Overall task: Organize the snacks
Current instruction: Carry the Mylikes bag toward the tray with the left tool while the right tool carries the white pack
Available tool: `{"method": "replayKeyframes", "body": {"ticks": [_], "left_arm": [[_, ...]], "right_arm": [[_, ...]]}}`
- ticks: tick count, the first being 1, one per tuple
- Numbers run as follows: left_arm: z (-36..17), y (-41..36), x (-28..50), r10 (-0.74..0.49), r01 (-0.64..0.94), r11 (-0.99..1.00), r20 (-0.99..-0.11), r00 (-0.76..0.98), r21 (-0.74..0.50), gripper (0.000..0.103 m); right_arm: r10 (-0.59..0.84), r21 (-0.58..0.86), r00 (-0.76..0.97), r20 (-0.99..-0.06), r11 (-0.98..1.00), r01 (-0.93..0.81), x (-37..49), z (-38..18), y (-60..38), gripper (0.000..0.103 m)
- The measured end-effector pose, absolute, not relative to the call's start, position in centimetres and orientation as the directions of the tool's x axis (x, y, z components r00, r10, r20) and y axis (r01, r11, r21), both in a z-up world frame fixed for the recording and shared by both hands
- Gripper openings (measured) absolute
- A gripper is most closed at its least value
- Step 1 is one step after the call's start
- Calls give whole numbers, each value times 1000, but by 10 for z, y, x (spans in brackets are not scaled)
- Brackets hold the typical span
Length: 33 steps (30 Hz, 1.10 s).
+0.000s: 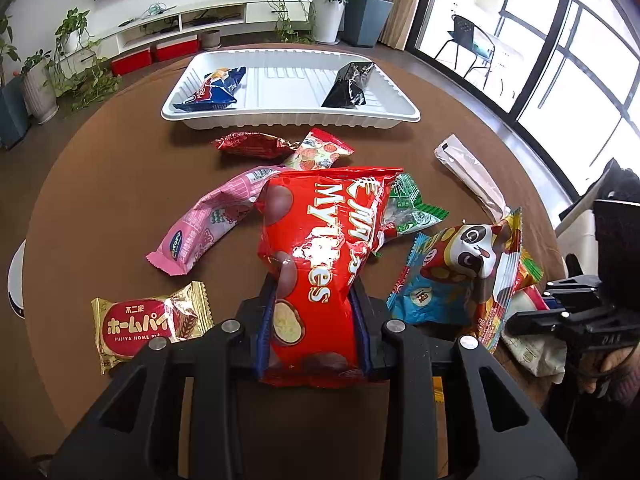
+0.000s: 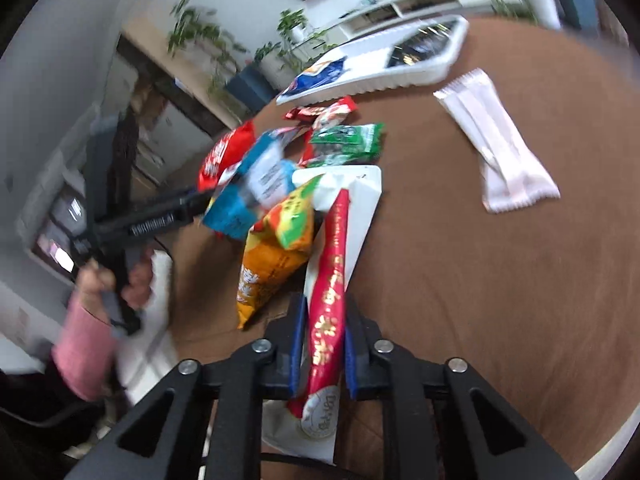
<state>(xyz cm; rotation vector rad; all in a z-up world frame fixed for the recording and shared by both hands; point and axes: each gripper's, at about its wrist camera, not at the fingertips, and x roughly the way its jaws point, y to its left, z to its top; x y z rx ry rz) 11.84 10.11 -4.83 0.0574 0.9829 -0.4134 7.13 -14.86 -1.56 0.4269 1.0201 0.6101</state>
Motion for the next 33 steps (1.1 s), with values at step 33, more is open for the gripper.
{"method": "replayKeyframes", "body": {"ticks": [33], "left_arm": [[-24, 105, 127, -403, 355, 901, -787, 467, -250, 30]], "right_arm": [[861, 977, 474, -188, 212, 1, 72, -60, -235, 14]]}}
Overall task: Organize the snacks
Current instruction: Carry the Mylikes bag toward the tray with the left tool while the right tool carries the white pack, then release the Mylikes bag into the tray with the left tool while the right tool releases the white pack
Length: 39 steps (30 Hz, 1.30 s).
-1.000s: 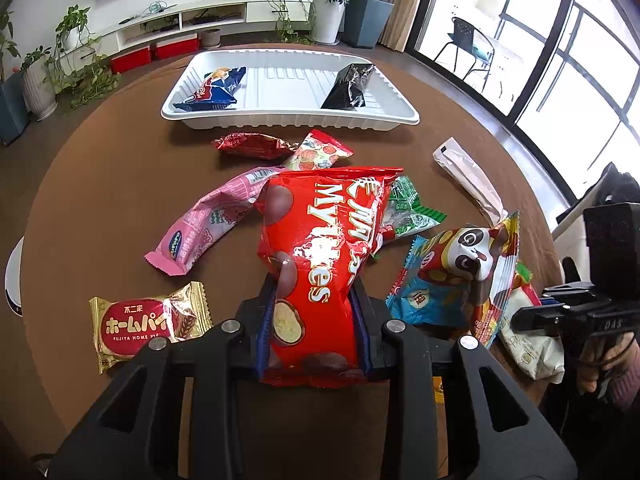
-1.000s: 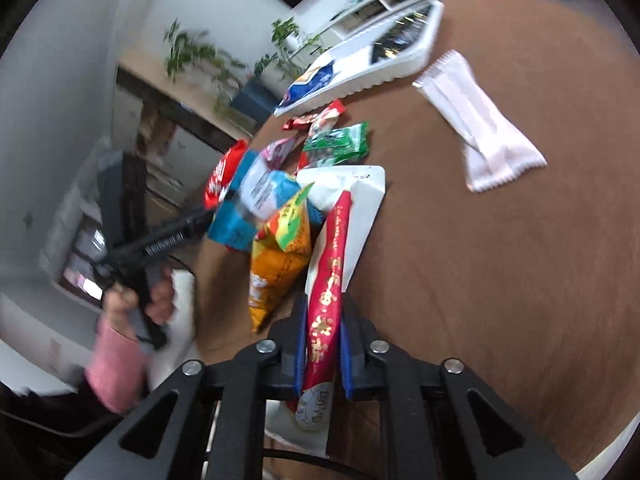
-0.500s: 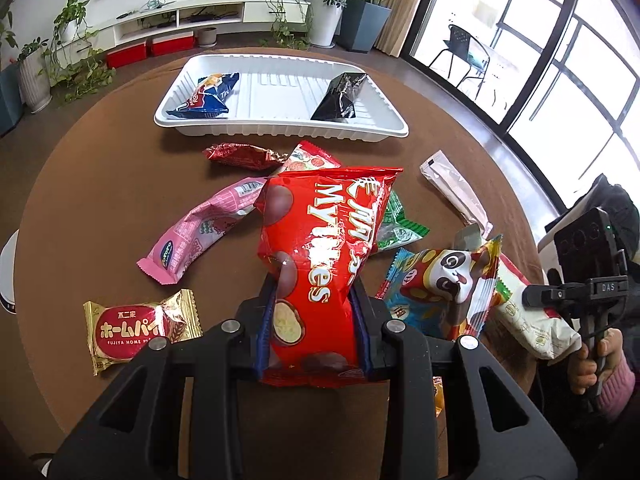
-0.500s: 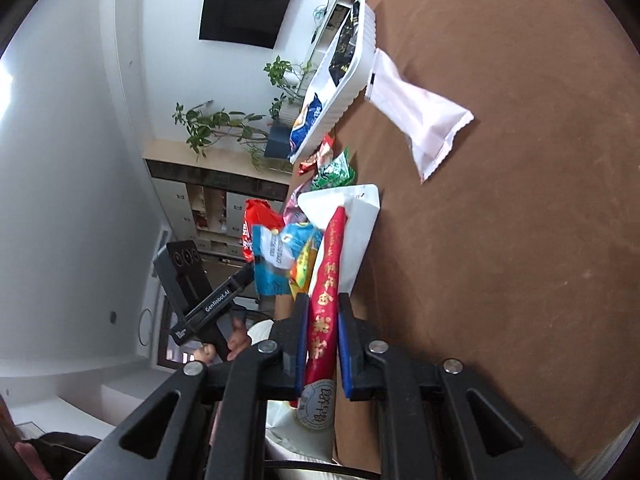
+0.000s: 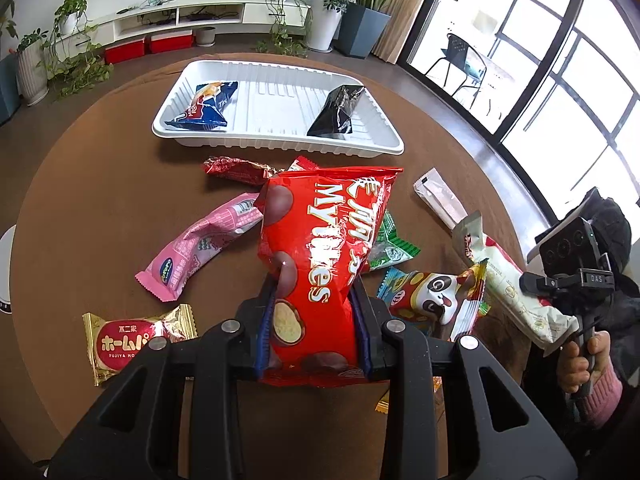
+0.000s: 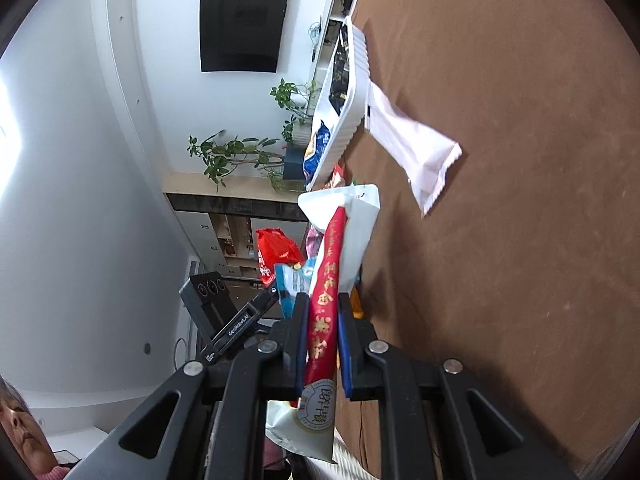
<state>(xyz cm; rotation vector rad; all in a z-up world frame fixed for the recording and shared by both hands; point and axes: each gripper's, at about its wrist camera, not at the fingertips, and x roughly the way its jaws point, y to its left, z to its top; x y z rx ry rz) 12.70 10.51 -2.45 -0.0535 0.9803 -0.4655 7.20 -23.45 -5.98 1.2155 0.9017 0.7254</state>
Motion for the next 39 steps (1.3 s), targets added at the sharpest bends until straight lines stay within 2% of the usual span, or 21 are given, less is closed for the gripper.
{"method": "replayKeyframes", "body": {"ticks": [21, 39], "left_arm": [[-1, 99, 186, -420, 333, 898, -782, 461, -286, 30], [-4, 86, 277, -371, 296, 920, -813, 449, -256, 30]], "right_arm": [[838, 982, 531, -127, 181, -50, 132, -37, -250, 15], [828, 978, 536, -165, 209, -23, 216, -22, -235, 16]]}}
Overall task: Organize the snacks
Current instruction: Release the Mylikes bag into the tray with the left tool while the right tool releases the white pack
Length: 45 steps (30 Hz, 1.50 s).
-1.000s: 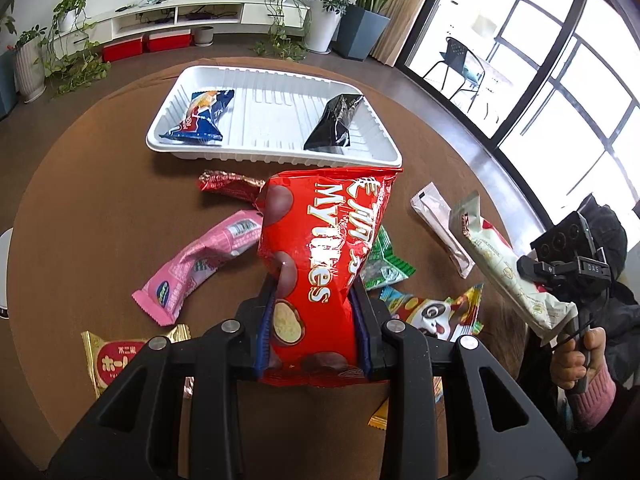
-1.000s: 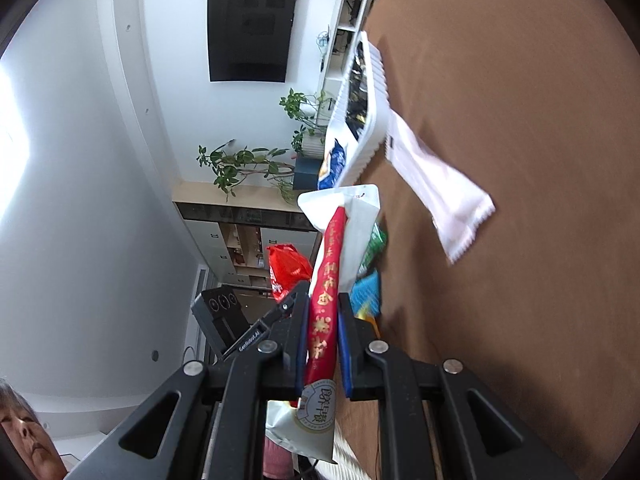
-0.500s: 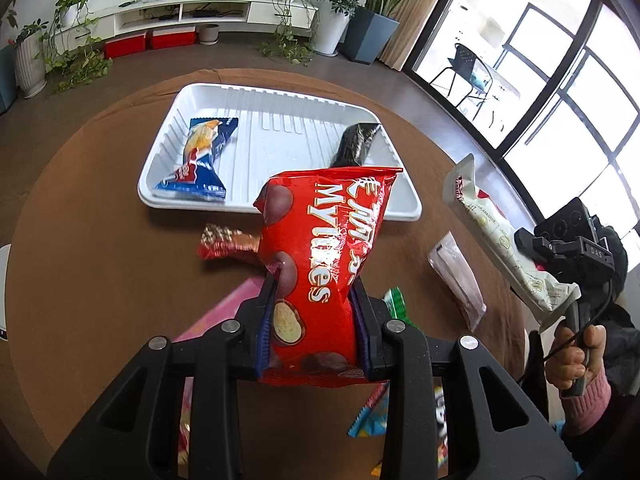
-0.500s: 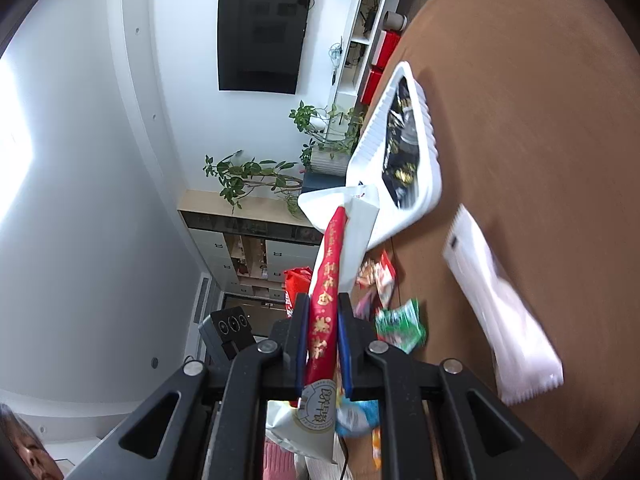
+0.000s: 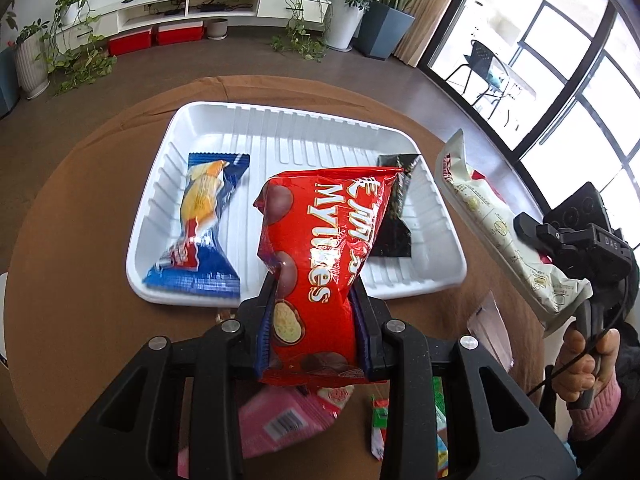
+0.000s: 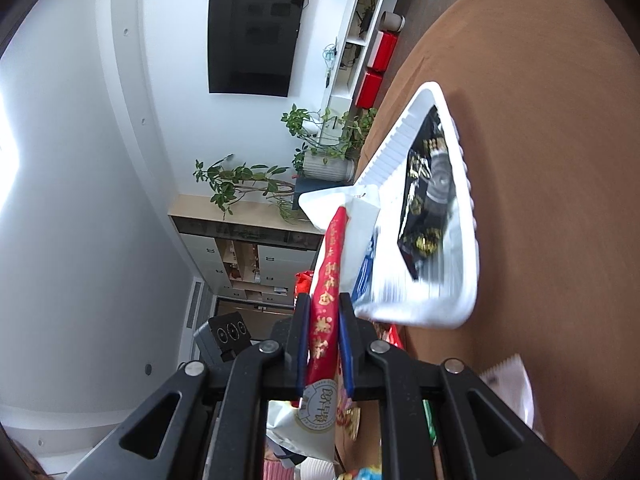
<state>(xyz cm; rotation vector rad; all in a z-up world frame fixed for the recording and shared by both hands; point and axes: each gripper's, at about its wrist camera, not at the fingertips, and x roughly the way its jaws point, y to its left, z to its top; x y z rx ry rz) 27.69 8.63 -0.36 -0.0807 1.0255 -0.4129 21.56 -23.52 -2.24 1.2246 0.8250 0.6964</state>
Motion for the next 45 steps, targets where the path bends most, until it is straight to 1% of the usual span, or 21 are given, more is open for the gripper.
{"method": "replayKeyframes", "body": {"ticks": [10, 12, 15, 16, 19, 20, 21, 22, 23, 27, 29, 31, 32, 34, 35, 37, 41, 42, 45], "left_arm": [[-14, 80, 314, -331, 266, 936, -831, 447, -230, 30], [-14, 76, 317, -303, 268, 944, -834, 461, -195, 30], [-15, 74, 322, -281, 257, 950, -837, 469, -175, 32], [-16, 73, 323, -275, 255, 952, -838, 471, -169, 32], [-17, 72, 326, -263, 246, 956, -838, 479, -159, 33], [-17, 72, 326, -263, 244, 956, -839, 477, -162, 34], [-18, 73, 327, -262, 240, 957, -839, 477, -162, 34], [-18, 74, 327, -262, 238, 957, -838, 478, -163, 34], [-20, 80, 326, -260, 237, 958, -838, 479, -162, 34], [-16, 84, 329, -261, 227, 960, -832, 489, -167, 35], [-13, 84, 327, -257, 231, 960, -826, 501, -159, 35], [-7, 81, 330, -248, 237, 961, -824, 510, -143, 37], [-6, 81, 329, -248, 238, 961, -823, 511, -141, 38], [-2, 81, 328, -261, 245, 958, -815, 518, -151, 38], [1, 82, 328, -261, 241, 958, -810, 525, -152, 38], [5, 82, 330, -258, 234, 960, -807, 531, -153, 38], [11, 85, 329, -260, 233, 960, -797, 545, -154, 39], [13, 87, 328, -259, 234, 960, -795, 548, -152, 39], [14, 95, 326, -254, 221, 963, -789, 560, -154, 39]], "right_arm": [[814, 969, 539, -216, 246, 16, 251, -30, -226, 16], [808, 967, 544, -227, 254, 25, 258, -31, -222, 17], [799, 958, 546, -254, 284, 30, 269, -32, -214, 19], [796, 955, 545, -264, 296, 29, 272, -31, -212, 21], [786, 943, 548, -285, 332, 14, 281, -28, -205, 24], [783, 939, 549, -293, 345, 9, 283, -26, -203, 30], [780, 934, 550, -300, 358, 2, 283, -24, -201, 34], [779, 931, 549, -302, 366, -7, 284, -22, -200, 42], [778, 928, 550, -304, 373, -15, 284, -20, -199, 45], [781, 917, 543, -310, 397, -47, 282, -11, -198, 49], [782, 916, 542, -309, 398, -53, 282, -9, -200, 55], [782, 916, 540, -312, 399, -49, 275, -10, -204, 58], [782, 915, 538, -315, 401, -47, 275, -10, -204, 56], [786, 911, 530, -317, 407, -60, 269, -9, -206, 56], [781, 904, 529, -333, 424, -58, 266, -7, -206, 63], [780, 899, 520, -347, 434, -51, 260, -7, -208, 68], [791, 897, 483, -376, 441, -23, 253, -18, -207, 68], [793, 898, 479, -376, 440, -24, 251, -20, -208, 66], [799, 898, 469, -376, 439, -29, 250, -20, -209, 66]]}}
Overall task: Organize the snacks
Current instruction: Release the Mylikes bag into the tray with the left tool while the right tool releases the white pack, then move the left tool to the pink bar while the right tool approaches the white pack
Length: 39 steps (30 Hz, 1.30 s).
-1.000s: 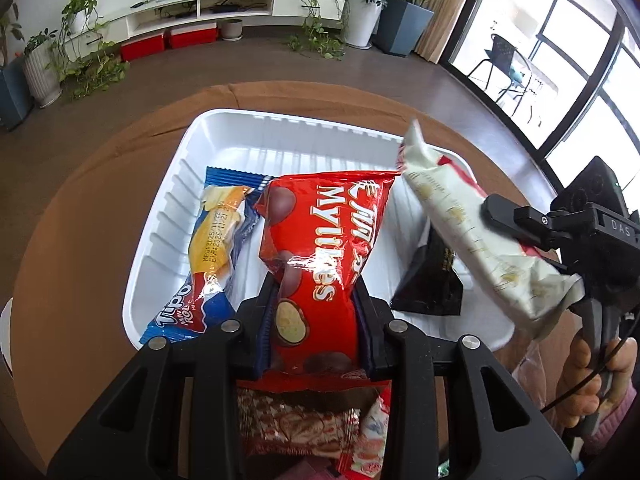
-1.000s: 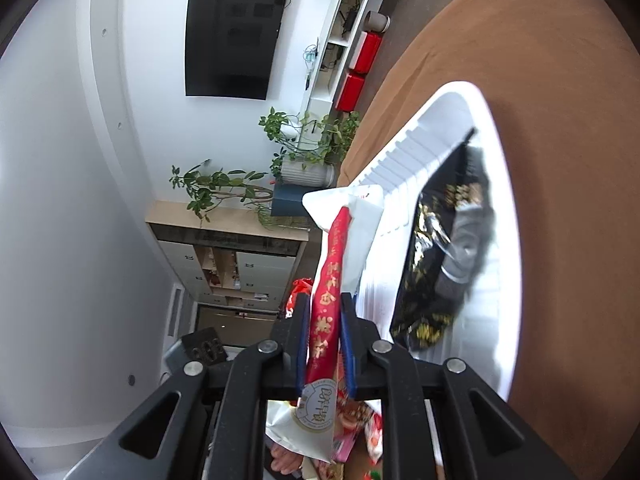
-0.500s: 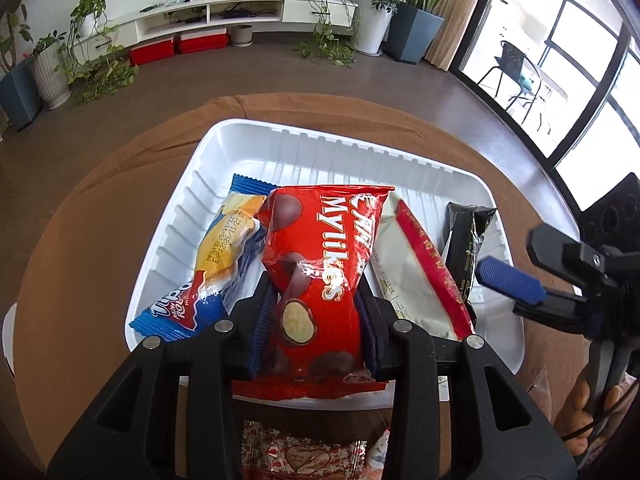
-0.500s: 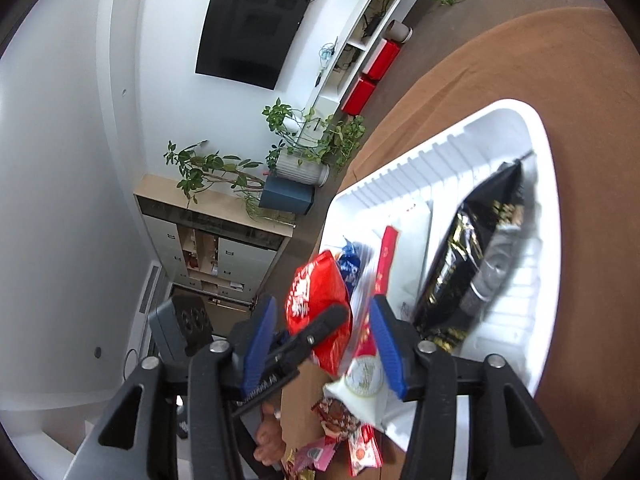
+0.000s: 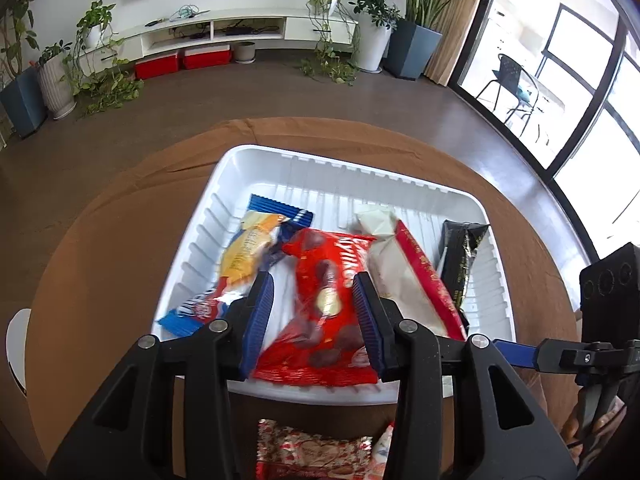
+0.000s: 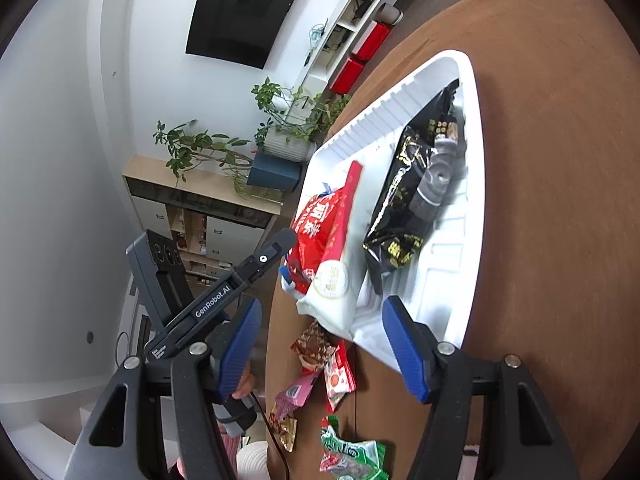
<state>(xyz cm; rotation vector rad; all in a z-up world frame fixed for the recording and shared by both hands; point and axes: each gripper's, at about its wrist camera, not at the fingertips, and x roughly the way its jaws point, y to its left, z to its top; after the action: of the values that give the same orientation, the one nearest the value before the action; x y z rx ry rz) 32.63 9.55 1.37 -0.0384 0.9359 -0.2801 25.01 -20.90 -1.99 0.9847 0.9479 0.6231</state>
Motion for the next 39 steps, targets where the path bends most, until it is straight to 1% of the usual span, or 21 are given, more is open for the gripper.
{"method": "replayKeyframes", "body": {"ticks": [1, 3, 8, 12, 14, 15, 19, 20, 21, 22, 24, 26, 31, 35, 36, 38, 39], "left_arm": [[14, 101, 326, -250, 209, 965, -788, 563, -157, 39], [13, 114, 328, -246, 182, 968, -786, 567, -172, 44], [7, 143, 333, -252, 128, 967, -792, 556, -218, 44], [-10, 160, 339, -299, 96, 952, -811, 503, -292, 45], [-15, 163, 339, -353, 103, 932, -801, 483, -348, 46], [-17, 164, 338, -358, 100, 930, -805, 473, -355, 46], [-18, 157, 330, -326, 119, 945, -828, 457, -306, 48], [-18, 157, 328, -327, 124, 944, -830, 452, -305, 49], [-18, 157, 325, -340, 130, 940, -828, 445, -316, 50], [-18, 158, 322, -350, 134, 936, -827, 441, -325, 50], [-18, 157, 316, -366, 137, 930, -825, 430, -341, 50], [-19, 155, 307, -377, 145, 926, -826, 418, -349, 50], [-17, 150, 290, -392, 155, 920, -830, 397, -360, 50], [-16, 148, 274, -407, 162, 913, -823, 396, -374, 50], [-15, 146, 270, -402, 168, 916, -824, 399, -365, 50], [-12, 143, 261, -383, 170, 924, -825, 415, -344, 50], [-9, 142, 257, -373, 170, 928, -825, 426, -332, 50]], "right_arm": [[800, 898, 466, -378, 440, -27, 251, -20, -209, 66], [801, 892, 457, -386, 450, -34, 253, -18, -207, 66], [794, 872, 437, -423, 488, -42, 256, -14, -206, 66], [779, 845, 422, -464, 532, -53, 260, -8, -201, 66], [772, 829, 408, -488, 556, -59, 263, -5, -199, 63], [768, 821, 401, -499, 567, -63, 265, -4, -199, 62], [747, 787, 387, -541, 612, -80, 269, 1, -198, 59], [727, 764, 391, -564, 639, -86, 268, 3, -199, 60], [689, 723, 401, -603, 685, -89, 268, 7, -201, 59], [685, 714, 398, -610, 694, -100, 269, 9, -201, 59], [706, 736, 384, -595, 670, -92, 272, 6, -207, 59], [707, 737, 380, -597, 670, -89, 275, 7, -210, 56], [672, 684, 374, -639, 719, -122, 281, 11, -207, 54], [626, 610, 381, -681, 772, -178, 281, 17, -200, 54], [622, 601, 382, -684, 777, -189, 281, 18, -199, 55], [631, 611, 392, -669, 768, -193, 282, 19, -201, 62], [640, 623, 401, -655, 758, -193, 280, 21, -203, 64]]}}
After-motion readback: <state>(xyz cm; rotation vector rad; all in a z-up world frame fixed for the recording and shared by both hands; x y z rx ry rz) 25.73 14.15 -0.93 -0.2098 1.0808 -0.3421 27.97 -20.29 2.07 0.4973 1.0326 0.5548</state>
